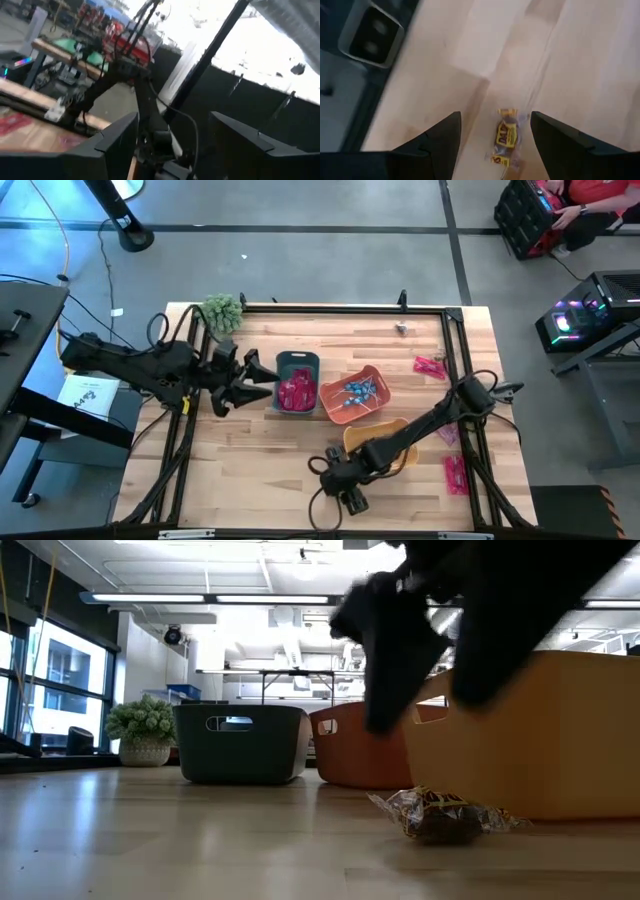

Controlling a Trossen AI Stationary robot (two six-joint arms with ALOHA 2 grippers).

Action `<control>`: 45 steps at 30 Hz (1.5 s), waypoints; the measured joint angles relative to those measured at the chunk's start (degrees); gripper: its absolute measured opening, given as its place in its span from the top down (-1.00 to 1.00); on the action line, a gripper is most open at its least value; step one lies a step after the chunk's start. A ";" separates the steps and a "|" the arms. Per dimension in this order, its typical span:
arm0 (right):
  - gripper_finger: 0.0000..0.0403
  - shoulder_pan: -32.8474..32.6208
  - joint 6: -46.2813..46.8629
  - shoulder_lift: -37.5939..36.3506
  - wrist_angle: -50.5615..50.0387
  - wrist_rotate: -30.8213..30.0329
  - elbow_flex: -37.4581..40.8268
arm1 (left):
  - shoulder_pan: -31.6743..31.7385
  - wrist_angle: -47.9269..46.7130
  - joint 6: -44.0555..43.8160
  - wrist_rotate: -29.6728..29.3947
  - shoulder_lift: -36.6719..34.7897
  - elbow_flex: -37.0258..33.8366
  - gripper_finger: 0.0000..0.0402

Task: Sort candy
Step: Put the bottom yellow candy into the yellow bin

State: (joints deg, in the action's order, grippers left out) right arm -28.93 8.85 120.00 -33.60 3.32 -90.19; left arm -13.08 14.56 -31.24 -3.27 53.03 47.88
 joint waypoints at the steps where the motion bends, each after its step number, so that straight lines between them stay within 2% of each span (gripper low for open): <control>1: -0.16 -0.02 0.21 0.96 -1.20 -0.18 -0.74 | -0.32 -1.02 0.27 0.27 -0.04 0.00 -0.19; 6: -0.16 0.00 1.74 4.93 -8.30 -0.47 -5.79 | -1.77 -1.38 4.81 2.78 -0.10 0.00 -0.19; 10: -0.16 0.00 3.48 8.33 -14.98 -3.26 -10.01 | -2.05 -1.46 7.28 4.62 -0.21 0.00 -0.19; 17: -0.07 0.00 4.84 11.37 -21.23 -4.85 -14.91 | -2.03 -1.33 7.97 5.73 -0.23 0.00 -0.19; 22: 0.19 0.00 4.24 11.39 -21.79 -5.45 -16.29 | -2.01 0.01 7.95 4.76 -0.59 0.00 -0.19; 30: 0.86 0.09 -0.27 11.37 -22.15 -8.95 -18.63 | -1.94 3.89 8.45 0.19 -2.05 -0.04 -0.19; 32: 0.96 0.11 -1.80 11.28 -24.07 -9.32 -18.60 | -1.94 4.04 8.45 -0.76 -2.74 -0.04 -0.19; 37: 0.88 0.11 0.37 10.93 -25.49 -10.17 -18.60 | -1.94 5.13 8.86 -2.08 -4.62 -0.02 -0.19; 45: 0.67 0.03 13.08 10.89 -22.53 -7.64 -18.58 | -2.01 5.00 8.82 -2.16 -5.05 -0.02 -0.19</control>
State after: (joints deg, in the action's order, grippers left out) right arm -28.91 21.93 130.89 -56.13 -4.33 -108.77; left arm -15.09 19.55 -22.41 -5.43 47.98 47.86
